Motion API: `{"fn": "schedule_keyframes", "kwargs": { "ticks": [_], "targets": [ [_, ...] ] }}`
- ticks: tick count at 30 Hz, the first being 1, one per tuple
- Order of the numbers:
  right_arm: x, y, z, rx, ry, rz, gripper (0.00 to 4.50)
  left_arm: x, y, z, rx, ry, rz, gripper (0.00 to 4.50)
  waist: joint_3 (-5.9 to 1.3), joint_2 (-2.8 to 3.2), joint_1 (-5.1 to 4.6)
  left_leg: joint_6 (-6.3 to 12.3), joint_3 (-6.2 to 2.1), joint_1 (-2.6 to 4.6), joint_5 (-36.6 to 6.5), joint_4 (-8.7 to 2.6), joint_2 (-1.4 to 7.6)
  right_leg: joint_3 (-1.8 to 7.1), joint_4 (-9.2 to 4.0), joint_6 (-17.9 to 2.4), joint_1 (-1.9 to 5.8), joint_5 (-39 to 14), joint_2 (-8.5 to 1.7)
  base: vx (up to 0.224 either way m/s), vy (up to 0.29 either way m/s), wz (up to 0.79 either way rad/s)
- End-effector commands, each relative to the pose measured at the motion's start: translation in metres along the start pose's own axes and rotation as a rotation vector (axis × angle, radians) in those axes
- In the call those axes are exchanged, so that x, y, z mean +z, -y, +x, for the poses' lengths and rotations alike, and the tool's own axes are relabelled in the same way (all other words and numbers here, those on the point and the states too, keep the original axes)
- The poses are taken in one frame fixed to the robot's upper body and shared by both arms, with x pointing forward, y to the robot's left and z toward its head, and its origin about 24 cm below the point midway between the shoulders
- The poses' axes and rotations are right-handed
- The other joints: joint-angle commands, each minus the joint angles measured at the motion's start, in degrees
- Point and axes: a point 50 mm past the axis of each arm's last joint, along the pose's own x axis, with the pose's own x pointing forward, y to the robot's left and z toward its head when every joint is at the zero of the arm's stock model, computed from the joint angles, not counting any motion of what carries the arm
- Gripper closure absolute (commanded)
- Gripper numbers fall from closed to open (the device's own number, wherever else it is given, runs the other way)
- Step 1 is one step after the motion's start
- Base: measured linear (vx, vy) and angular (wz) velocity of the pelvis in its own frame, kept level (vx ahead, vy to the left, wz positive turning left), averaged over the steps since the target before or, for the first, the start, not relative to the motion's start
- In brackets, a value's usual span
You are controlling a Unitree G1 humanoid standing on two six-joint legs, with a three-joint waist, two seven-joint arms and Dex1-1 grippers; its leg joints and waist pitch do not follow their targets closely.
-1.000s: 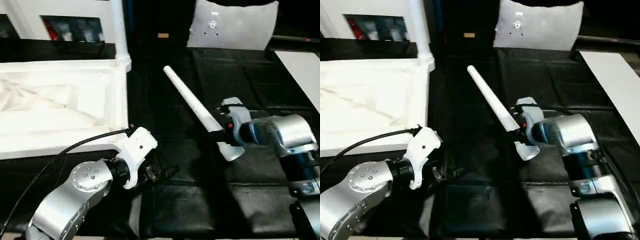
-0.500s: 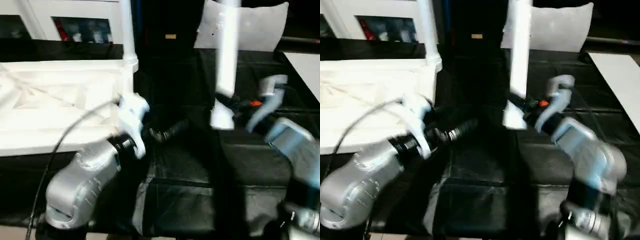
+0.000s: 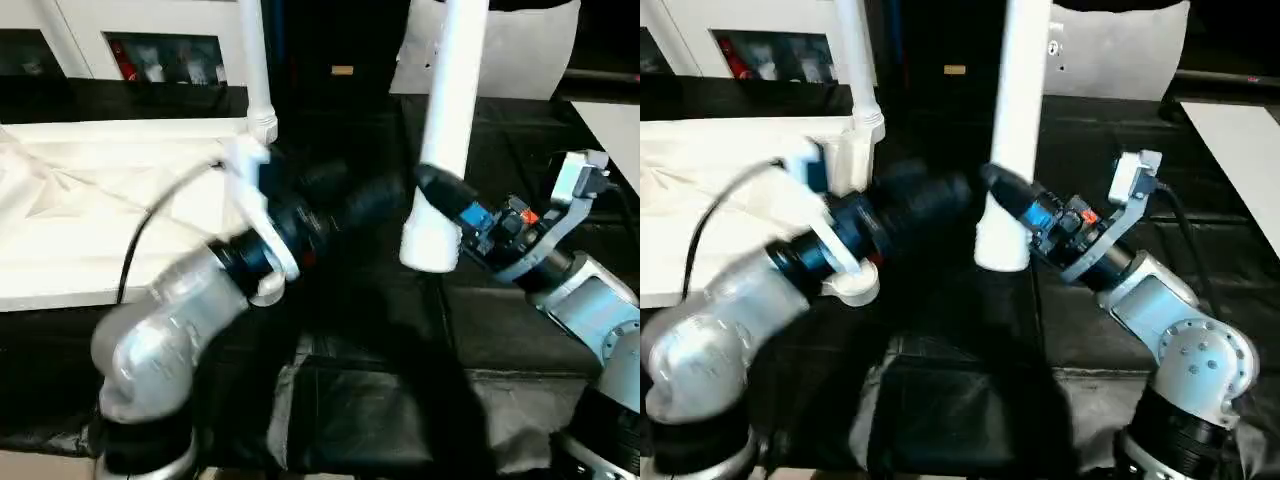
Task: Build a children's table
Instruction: Pick table leg
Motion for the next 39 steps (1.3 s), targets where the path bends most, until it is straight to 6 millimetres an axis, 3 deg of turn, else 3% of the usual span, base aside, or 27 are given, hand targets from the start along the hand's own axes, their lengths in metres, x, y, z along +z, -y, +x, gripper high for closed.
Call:
{"fn": "schedule_keyframes", "kwargs": {
  "ticks": [1,4,5,6,7,9,10,11,13,14,17,19,21,24,25,28,31,32,34,39],
  "targets": [
    [-0.001,-0.007,0.002,0.013,-0.022,-0.047,2.57,0.005,0.000,0.003,-0.009,0.014,-0.028,0.00,-3.62,0.35,0.08,2.64,-2.24,0.41,-3.88,-5.23,4.94,2.67,-4.93,-11.11,2.70,-17.98,-4.89,0.000,0.000,0.00],
    [-0.011,-0.010,0.006,-0.013,-0.059,-0.111,2.57,0.005,-0.003,0.011,0.002,0.004,-0.028,0.00,-3.95,0.90,0.25,3.36,-2.35,0.27,-1.05,-5.25,5.05,2.57,-4.62,-11.80,3.00,-12.64,-4.94,0.000,0.000,0.00],
    [-0.013,-0.011,0.008,-0.021,-0.061,-0.118,2.57,0.005,-0.004,0.013,0.008,-0.007,-0.024,0.00,-4.08,1.68,0.40,4.01,-2.45,0.34,0.94,-5.06,5.04,2.56,-4.25,-12.36,2.92,-9.70,-4.95,0.000,0.000,0.00],
    [-0.015,-0.012,0.010,-0.035,-0.048,-0.121,2.57,0.002,-0.003,0.017,0.005,-0.021,-0.024,0.00,-4.10,1.26,0.20,4.82,-2.36,0.20,1.97,-5.02,5.09,2.55,-4.33,-12.96,2.96,-7.93,-4.93,0.000,0.000,0.00],
    [-0.017,-0.013,0.011,-0.044,-0.040,-0.141,2.57,-0.001,-0.003,0.020,0.003,-0.036,-0.022,0.00,-4.39,1.42,0.39,5.17,-2.40,0.18,2.76,-4.88,5.10,2.52,-4.14,-13.08,3.11,-7.13,-5.03,0.000,0.000,0.00],
    [-0.021,-0.015,0.014,-0.072,-0.037,-0.188,2.57,-0.007,-0.002,0.025,0.007,-0.050,-0.036,0.00,-5.11,1.18,0.57,7.60,-2.27,-0.06,8.22,-4.32,4.94,2.48,-3.17,-14.38,3.49,-0.53,-5.18,0.000,0.000,0.00],
    [-0.023,-0.015,0.015,-0.085,-0.043,-0.222,2.57,-0.009,-0.003,0.026,0.017,-0.053,-0.048,0.00,-5.13,1.33,0.70,8.09,-2.27,-0.15,9.28,-4.21,5.05,2.40,-3.01,-14.78,3.41,0.74,-5.29,0.000,0.000,0.00],
    [-0.025,-0.016,0.015,-0.086,-0.043,-0.242,2.57,-0.011,-0.003,0.027,0.029,-0.057,-0.049,0.00,-5.31,1.08,0.68,9.00,-2.15,-0.12,10.08,-4.00,5.13,2.22,-2.98,-15.41,3.34,2.01,-5.25,0.000,0.000,0.00],
    [-0.031,-0.016,0.017,-0.101,-0.066,-0.296,2.57,-0.014,-0.004,0.026,0.037,-0.065,-0.052,0.00,-5.49,1.57,0.83,10.76,-2.31,-0.18,11.21,-3.80,5.24,1.98,-2.70,-16.19,3.30,3.16,-5.35,0.000,0.000,0.00],
    [-0.036,-0.016,0.018,-0.112,-0.097,-0.359,2.57,-0.016,-0.002,0.024,0.031,-0.078,-0.019,0.00,-5.33,1.39,0.70,11.08,-2.40,-0.47,10.62,-3.84,5.31,1.76,-2.81,-16.11,3.43,1.94,-5.38,0.000,0.000,0.00],
    [-0.047,-0.014,0.020,-0.131,-0.142,-0.426,2.57,-0.019,0.003,0.020,0.003,-0.074,-0.025,0.00,-4.99,1.42,0.60,10.54,-2.34,-0.58,7.25,-4.03,5.36,1.76,-3.45,-15.10,3.46,-3.17,-5.61,0.000,0.000,0.00],
    [-0.053,-0.006,0.019,-0.173,-0.145,-0.495,2.57,-0.021,0.009,0.018,-0.030,-0.079,0.008,0.18,-4.95,1.44,0.45,9.23,-2.39,-0.58,4.77,-4.24,5.70,1.76,-3.69,-14.62,3.32,-6.66,-5.70,0.000,0.000,0.00],
    [-0.057,0.000,0.021,-0.213,-0.121,-0.526,2.57,-0.023,0.006,0.016,0.012,-0.077,0.047,0.35,-4.38,0.54,0.28,8.35,-2.24,-0.46,1.13,-4.63,5.74,1.86,-4.12,-13.69,3.15,-11.10,-5.68,0.000,0.000,0.00],
    [-0.061,0.003,0.024,-0.218,-0.105,-0.567,2.57,-0.020,0.005,0.015,0.038,-0.046,0.074,0.38,-4.28,0.85,0.16,6.81,-2.30,-0.29,-0.95,-4.88,5.85,1.76,-4.38,-12.57,2.96,-13.51,-5.59,0.000,0.000,0.00],
    [-0.062,0.005,0.026,-0.219,-0.093,-0.587,2.57,-0.019,0.007,0.014,0.023,-0.026,0.094,0.70,-4.50,0.55,0.07,6.65,-2.24,-0.37,-0.94,-4.85,5.74,1.79,-4.23,-12.48,3.13,-12.88,-5.65,0.000,0.000,0.00],
    [-0.067,0.008,0.029,-0.216,-0.082,-0.618,2.57,-0.020,0.009,0.013,0.018,-0.022,0.152,0.78,-4.86,0.65,0.09,7.16,-2.25,-0.49,0.40,-4.71,5.64,1.74,-3.89,-12.63,3.34,-10.42,-5.59,0.000,0.000,0.00],
    [-0.074,0.009,0.033,-0.203,-0.079,-0.638,2.57,-0.025,0.004,0.011,0.046,-0.039,0.251,1.18,-5.16,1.01,0.06,8.48,-2.33,-0.48,1.97,-4.52,5.71,1.69,-3.62,-12.63,3.23,-7.77,-5.54,0.000,0.000,0.00],
    [-0.074,0.009,0.033,-0.203,-0.079,-0.638,2.57,-0.025,0.004,0.011,0.046,-0.039,0.251,1.21,-5.18,0.87,-0.03,8.97,-2.31,-0.56,2.40,-4.50,5.68,1.67,-3.52,-12.88,3.29,-6.89,-5.51,0.000,0.000,0.00],
    [-0.075,0.009,0.034,-0.197,-0.074,-0.643,2.57,-0.027,0.002,0.012,0.052,-0.050,0.279,1.36,-5.14,1.16,0.06,9.04,-2.32,-0.57,2.67,-4.47,5.77,1.65,-3.31,-14.04,3.34,-5.55,-5.56,0.000,0.000,0.00],
    [-0.078,0.009,0.038,-0.177,-0.055,-0.666,2.57,-0.032,-0.011,0.013,0.113,-0.102,0.373,1.70,-5.23,1.19,-0.02,8.23,-2.31,-0.45,0.42,-4.54,5.73,1.64,-3.46,-13.92,3.34,-7.24,-5.56,0.000,0.000,0.00]
  ]
}}
